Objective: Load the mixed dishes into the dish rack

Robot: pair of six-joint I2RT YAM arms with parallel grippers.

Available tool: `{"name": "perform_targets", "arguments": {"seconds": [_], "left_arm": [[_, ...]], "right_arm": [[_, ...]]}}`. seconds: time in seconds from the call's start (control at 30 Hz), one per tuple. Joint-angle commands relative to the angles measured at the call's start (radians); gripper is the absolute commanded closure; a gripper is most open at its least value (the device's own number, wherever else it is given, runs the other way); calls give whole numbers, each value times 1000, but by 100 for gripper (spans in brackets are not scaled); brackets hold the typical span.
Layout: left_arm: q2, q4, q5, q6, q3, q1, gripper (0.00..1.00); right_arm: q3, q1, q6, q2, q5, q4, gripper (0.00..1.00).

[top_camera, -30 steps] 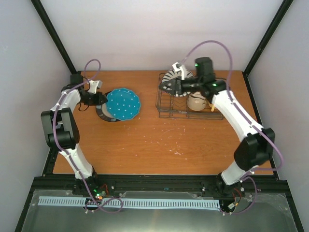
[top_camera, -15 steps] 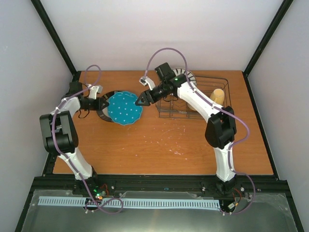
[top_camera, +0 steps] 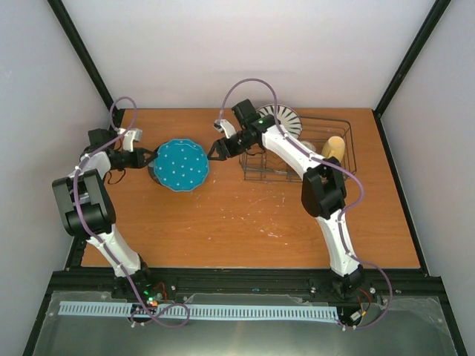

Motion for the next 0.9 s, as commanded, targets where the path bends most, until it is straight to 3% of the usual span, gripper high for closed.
{"name": "perform_targets", "arguments": {"seconds": [0.0, 0.33, 0.57, 0.87], "left_arm": [[28, 85, 213, 21, 74, 2, 99], [55, 91, 267, 47, 93, 2, 99], [80, 100, 258, 55, 88, 2, 99], [146, 86, 250, 48, 161, 2, 99]], "right_arm": [[57, 26, 40, 67, -46, 29, 38], [116, 76, 57, 160, -20, 35, 38], [189, 86, 69, 186, 169, -3, 39], [226, 100, 81, 240, 215, -33, 38]]}}
